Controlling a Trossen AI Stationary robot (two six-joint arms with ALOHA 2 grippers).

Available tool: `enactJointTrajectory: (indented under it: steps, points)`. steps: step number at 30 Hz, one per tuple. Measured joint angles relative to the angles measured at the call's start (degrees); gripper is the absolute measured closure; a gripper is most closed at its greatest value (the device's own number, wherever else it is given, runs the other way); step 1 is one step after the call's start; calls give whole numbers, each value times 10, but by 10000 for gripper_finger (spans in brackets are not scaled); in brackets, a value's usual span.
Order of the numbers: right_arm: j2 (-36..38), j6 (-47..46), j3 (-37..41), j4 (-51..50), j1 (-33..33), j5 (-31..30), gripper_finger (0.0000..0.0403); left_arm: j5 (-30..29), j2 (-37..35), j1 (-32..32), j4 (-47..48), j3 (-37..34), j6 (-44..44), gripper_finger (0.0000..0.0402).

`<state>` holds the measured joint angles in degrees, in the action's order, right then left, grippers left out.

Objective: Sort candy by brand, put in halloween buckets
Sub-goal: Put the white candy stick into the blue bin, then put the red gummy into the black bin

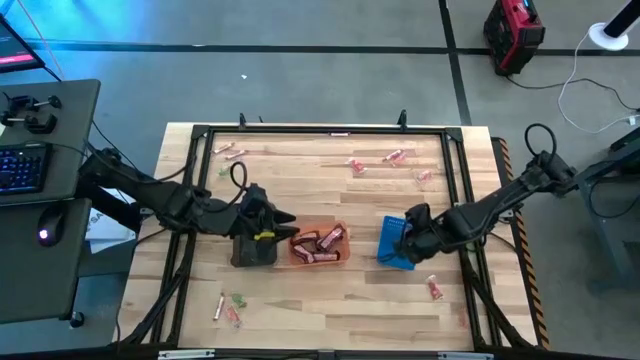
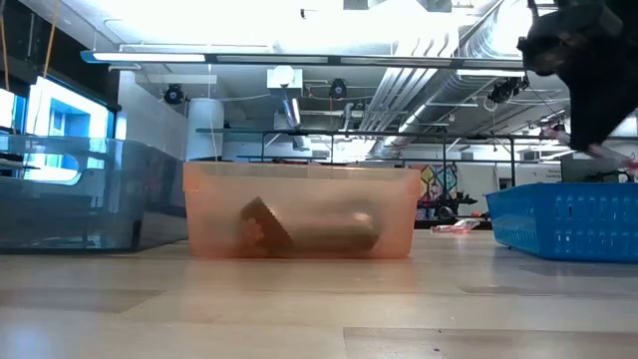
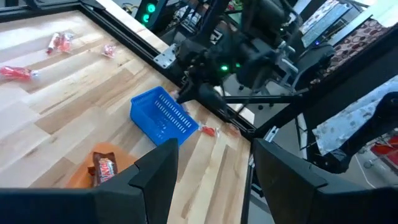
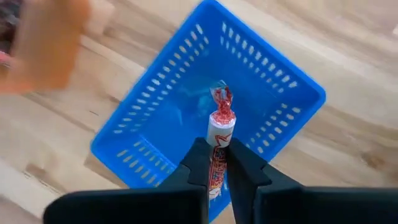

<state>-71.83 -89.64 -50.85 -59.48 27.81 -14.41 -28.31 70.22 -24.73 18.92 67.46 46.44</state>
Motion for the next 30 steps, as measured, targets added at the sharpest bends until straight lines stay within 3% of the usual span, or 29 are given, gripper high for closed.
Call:
enactJointTrajectory:
  steps: [3,10,14,18,21,26,30]
  points:
    - [0,21,6,18,-9,16,354,0,3,-4,0,0,1,202]
    - [0,60,7,28,-9,48,230,0,3,-9,1,0,0,202]
    - [0,107,-20,28,-7,72,186,0,3,-8,1,0,0,202]
    - [1,109,-64,43,33,126,173,0,3,-5,1,0,0,202]
    - [-1,55,-69,50,98,193,172,5,3,-7,1,0,0,202]
    - [-19,-76,-17,49,203,244,172,7,3,-9,2,0,-1,202]
    - [-25,-135,42,91,231,243,172,7,3,-7,3,0,-1,202]
